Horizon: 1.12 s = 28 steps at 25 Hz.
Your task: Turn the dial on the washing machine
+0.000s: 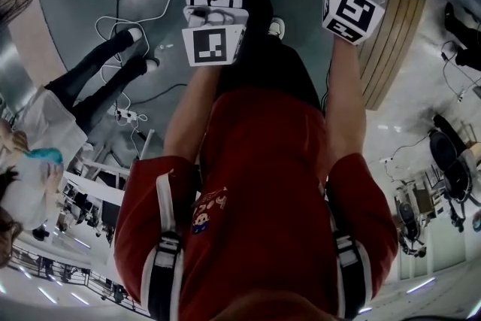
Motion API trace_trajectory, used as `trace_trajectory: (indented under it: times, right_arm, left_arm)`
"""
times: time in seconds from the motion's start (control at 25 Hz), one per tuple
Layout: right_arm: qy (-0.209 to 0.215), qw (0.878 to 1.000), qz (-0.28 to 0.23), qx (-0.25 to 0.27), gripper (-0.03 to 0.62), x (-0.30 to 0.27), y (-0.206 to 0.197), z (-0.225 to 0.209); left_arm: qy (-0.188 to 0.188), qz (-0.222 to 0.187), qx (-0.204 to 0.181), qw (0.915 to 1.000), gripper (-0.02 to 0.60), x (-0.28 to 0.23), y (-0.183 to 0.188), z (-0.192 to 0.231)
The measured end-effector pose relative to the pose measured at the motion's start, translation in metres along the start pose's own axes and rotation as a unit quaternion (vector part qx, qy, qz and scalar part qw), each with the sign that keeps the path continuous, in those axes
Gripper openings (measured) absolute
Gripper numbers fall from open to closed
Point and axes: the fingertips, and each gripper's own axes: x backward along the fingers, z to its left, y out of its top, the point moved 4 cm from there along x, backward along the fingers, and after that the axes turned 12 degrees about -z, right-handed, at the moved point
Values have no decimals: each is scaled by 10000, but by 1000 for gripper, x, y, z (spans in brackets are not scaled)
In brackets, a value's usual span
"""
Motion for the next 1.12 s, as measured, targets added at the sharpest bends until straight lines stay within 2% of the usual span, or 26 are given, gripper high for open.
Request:
trace_trajectory:
  times: [0.44,0.68,0.92,1.12]
  right_arm:
    - [90,9996,-40,-277,278,0,-3,0]
    - [144,9953,-93,-953,276,1,-6,-4]
    - [109,9793,-186,-2015,276,-1,-9,-8]
    - [78,9788,-202,-2036,276,2,-6,-7]
  left_arm:
    - [-38,-3,2,10000,15,1,-2,-1]
    - [-13,-18,29,10000,15,1,-1,-2]
    - [10,-34,34,10000,15,0,-1,2]
    - [6,-67,32,10000,15,2,3,3]
